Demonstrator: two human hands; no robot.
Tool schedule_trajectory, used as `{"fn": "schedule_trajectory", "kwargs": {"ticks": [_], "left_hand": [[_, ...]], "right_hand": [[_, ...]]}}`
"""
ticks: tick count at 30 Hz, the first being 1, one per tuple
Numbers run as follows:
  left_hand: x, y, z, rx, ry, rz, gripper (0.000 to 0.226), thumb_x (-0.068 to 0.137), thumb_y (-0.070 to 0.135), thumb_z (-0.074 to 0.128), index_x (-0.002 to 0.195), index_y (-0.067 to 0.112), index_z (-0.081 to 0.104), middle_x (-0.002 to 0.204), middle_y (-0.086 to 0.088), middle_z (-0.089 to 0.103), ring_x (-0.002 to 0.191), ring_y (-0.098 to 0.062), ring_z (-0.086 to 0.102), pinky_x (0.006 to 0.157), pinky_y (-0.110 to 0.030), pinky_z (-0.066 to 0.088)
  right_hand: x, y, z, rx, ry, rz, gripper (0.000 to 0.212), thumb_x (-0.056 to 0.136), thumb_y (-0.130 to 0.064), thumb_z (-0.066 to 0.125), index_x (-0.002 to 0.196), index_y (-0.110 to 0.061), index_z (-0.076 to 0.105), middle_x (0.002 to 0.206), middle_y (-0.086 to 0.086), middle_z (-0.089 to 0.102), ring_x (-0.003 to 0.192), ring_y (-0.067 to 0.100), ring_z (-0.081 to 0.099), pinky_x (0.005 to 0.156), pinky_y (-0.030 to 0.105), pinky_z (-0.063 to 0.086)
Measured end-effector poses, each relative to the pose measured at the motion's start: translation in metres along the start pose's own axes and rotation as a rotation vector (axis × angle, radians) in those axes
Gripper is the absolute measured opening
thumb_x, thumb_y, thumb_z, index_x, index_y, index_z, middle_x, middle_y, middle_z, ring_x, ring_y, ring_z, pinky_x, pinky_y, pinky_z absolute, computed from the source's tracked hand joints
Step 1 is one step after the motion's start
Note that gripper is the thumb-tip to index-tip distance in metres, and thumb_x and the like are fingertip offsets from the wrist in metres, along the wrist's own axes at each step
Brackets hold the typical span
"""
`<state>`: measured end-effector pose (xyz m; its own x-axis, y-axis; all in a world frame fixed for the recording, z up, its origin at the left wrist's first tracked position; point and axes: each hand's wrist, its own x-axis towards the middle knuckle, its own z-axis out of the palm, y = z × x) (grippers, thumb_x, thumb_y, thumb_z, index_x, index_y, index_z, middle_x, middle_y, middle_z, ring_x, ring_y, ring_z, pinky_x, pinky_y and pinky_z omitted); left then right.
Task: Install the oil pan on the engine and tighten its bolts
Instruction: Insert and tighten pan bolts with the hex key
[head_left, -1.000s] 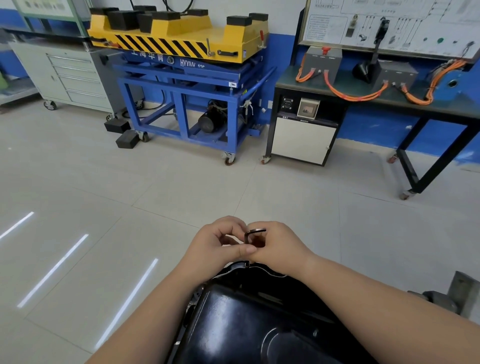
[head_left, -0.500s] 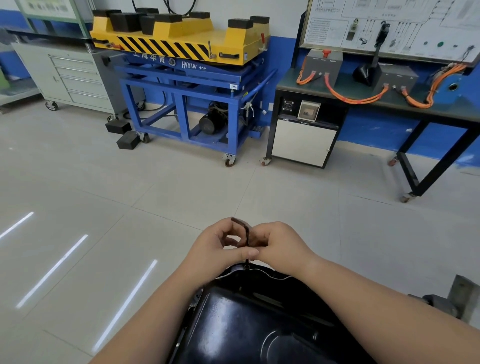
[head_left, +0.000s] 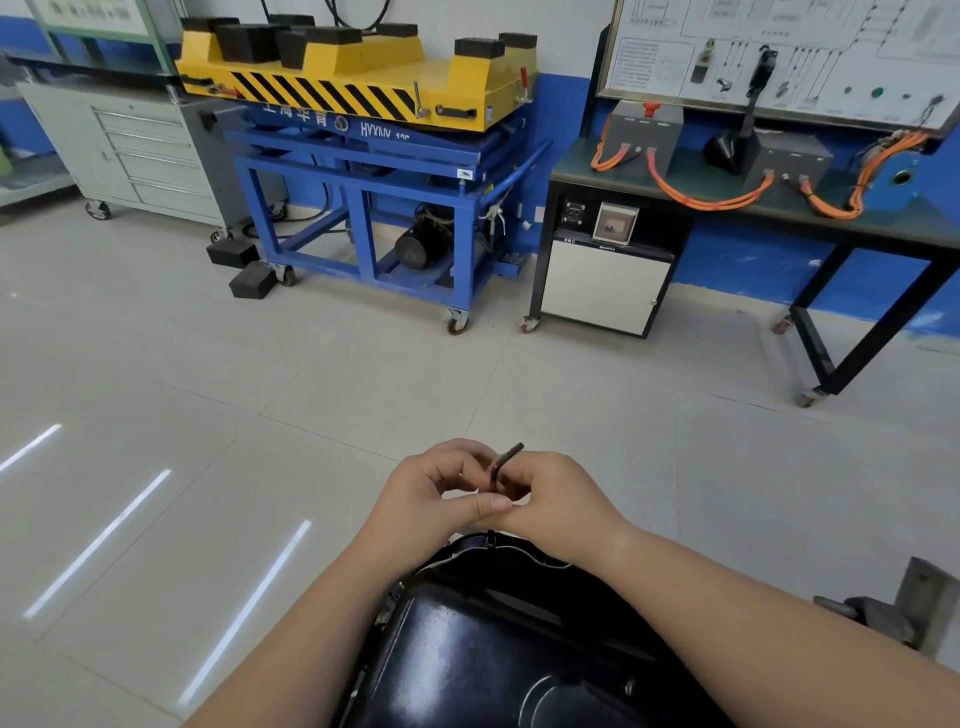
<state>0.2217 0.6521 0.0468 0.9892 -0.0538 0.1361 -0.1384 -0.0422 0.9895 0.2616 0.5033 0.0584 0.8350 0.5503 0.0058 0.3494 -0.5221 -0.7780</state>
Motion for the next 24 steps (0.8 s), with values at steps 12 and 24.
{"fn": "schedule_trajectory", "kwargs": {"ticks": [12, 24], "left_hand": [[-0.001, 0.004, -0.005, 0.133, -0.117, 0.018, 0.013, 0.075, 0.006, 0.074, 0.085, 0.014, 0.072, 0.1, 0.008, 0.067, 0.097, -0.014, 0.062, 0.088, -0.023, 0.045], [0.003, 0.0, -0.003, 0.064, -0.085, -0.008, 0.017, 0.058, 0.022, 0.079, 0.061, 0.012, 0.065, 0.099, 0.002, 0.069, 0.091, -0.016, 0.065, 0.084, -0.025, 0.047]], "right_hand": [[-0.003, -0.001, -0.012, 0.12, -0.109, 0.026, 0.023, 0.078, -0.007, 0.07, 0.067, -0.025, 0.061, 0.052, -0.016, 0.054, 0.054, -0.002, 0.045, 0.062, 0.016, 0.039], [-0.002, -0.003, -0.005, 0.057, -0.045, 0.004, 0.017, 0.07, -0.022, 0.08, 0.076, -0.022, 0.064, 0.063, -0.016, 0.057, 0.064, 0.003, 0.053, 0.067, 0.024, 0.046]]}}
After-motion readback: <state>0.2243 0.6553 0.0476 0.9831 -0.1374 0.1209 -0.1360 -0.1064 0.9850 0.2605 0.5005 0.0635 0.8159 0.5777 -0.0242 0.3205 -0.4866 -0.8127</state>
